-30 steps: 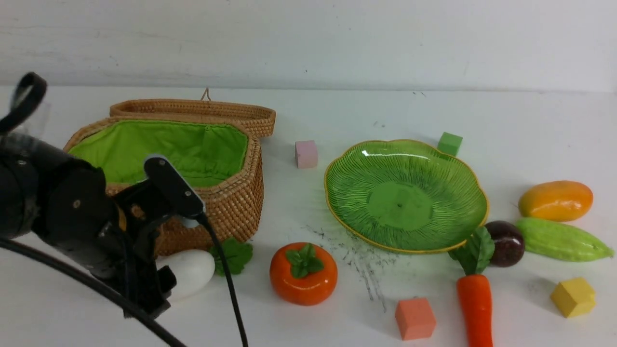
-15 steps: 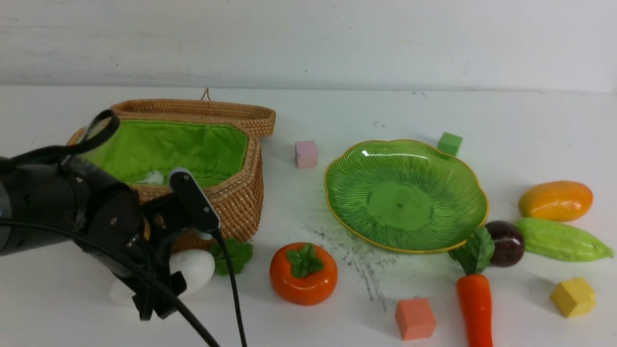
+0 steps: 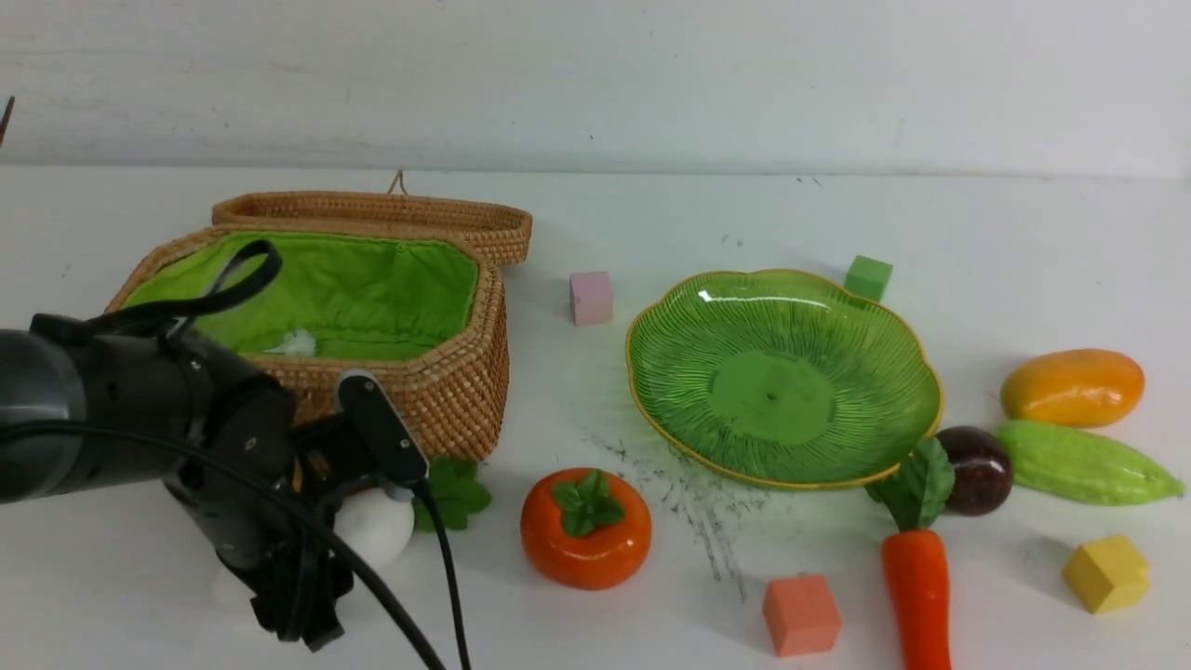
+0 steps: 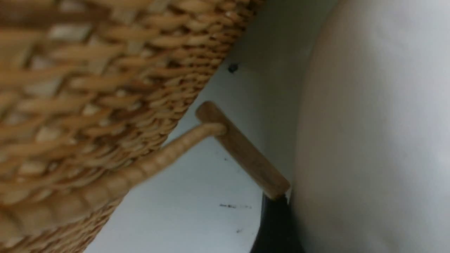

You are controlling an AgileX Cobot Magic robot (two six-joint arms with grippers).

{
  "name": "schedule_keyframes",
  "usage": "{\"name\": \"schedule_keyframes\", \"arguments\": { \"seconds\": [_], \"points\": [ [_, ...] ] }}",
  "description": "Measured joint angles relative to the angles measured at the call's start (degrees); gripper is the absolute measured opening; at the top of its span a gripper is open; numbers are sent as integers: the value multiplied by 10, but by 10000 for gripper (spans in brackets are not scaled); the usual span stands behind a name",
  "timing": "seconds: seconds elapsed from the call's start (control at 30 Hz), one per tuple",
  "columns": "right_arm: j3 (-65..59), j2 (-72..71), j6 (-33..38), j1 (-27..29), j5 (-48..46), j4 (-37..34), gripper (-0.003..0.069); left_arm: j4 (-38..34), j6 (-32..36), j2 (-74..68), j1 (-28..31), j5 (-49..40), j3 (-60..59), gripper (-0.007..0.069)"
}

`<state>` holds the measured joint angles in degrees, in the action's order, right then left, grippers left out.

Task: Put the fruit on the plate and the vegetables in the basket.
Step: Take a daikon with your left arm and place it on the basket on the left.

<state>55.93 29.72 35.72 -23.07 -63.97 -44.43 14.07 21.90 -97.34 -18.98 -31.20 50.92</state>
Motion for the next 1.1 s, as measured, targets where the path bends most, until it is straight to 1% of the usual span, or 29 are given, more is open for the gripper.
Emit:
{"name": "schedule_keyframes", "arguments": {
  "seconds": [0.1,0.27,0.3,0.37,0.47,0.53,0.57,0.6,0.7,0.73,0.77,0.83,0.93,1.1],
  "points": [
    [0,0,0,0,0,0,16,-10,0,4,0,-16,0,462],
    [0,0,0,0,1,-8,16,-54,1,42,0,-93,0,462],
    [0,0,0,0,1,-15,16,-75,12,81,0,-120,0,462],
    [0,0,0,0,3,-15,16,-88,36,130,0,-137,0,462],
    [0,1,0,0,18,-15,18,-85,89,205,-1,-118,0,462],
    [0,1,0,0,38,-15,20,-55,127,247,0,-65,0,462],
    [0,1,0,0,47,-14,20,-46,133,253,0,-52,0,462],
    [0,1,1,0,71,-10,22,1,146,266,10,2,1,462],
    [0,1,1,0,135,2,23,67,141,254,29,74,17,462],
    [0,1,1,0,139,3,23,75,138,251,32,78,20,462],
    [0,1,1,0,172,7,23,101,129,233,44,103,34,462],
    [0,1,1,0,198,7,23,122,119,205,55,121,54,462],
    [0,1,1,0,210,6,23,138,109,165,68,141,82,462],
    [0,1,1,0,191,6,23,167,103,109,72,145,112,462]
  ]
}}
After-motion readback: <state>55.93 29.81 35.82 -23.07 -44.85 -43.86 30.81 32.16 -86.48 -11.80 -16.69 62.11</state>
